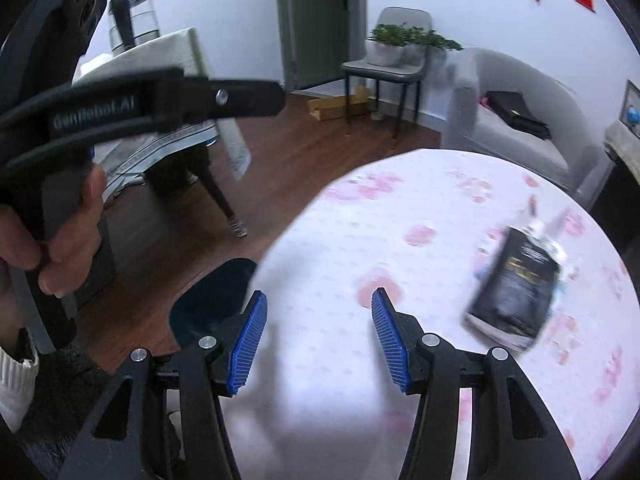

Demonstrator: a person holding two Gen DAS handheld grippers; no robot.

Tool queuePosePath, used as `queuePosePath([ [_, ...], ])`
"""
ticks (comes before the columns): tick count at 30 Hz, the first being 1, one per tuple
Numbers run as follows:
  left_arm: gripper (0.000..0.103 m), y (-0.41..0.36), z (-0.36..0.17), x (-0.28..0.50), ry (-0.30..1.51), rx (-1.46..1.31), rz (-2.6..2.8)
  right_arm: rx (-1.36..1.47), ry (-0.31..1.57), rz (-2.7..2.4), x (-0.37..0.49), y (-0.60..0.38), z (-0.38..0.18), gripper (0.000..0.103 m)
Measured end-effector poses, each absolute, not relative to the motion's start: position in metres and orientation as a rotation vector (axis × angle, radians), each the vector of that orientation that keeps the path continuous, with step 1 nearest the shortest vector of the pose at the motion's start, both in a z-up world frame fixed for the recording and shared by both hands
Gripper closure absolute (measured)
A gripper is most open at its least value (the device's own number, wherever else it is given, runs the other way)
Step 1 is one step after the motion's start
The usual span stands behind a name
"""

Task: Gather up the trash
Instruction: 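Move both tools back over the table toward the black tissue pack, then grasp the black 'Face' tissue pack with the left tool while the right tool grasps a white lid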

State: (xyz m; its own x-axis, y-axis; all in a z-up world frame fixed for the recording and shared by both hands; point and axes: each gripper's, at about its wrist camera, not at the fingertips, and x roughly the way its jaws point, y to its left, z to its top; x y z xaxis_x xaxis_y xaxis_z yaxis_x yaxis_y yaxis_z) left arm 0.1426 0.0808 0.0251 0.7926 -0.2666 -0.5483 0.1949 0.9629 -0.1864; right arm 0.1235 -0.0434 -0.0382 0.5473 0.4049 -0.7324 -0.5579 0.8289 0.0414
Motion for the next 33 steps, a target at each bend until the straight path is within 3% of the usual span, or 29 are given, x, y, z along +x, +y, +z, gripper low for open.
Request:
queuePosePath([
  [28,0.023,-0.027,0.002,0.168,0.674,-0.102,-0.368,-0.198,0.857,0.402,0.122,-0.157,-0.065,0.049],
  [33,0.020,-0.046,-0.006,0.173,0.709,-0.089,-0.378,-0.203,0.845,0.435,0.119,-0.156,-0.064,0.064],
])
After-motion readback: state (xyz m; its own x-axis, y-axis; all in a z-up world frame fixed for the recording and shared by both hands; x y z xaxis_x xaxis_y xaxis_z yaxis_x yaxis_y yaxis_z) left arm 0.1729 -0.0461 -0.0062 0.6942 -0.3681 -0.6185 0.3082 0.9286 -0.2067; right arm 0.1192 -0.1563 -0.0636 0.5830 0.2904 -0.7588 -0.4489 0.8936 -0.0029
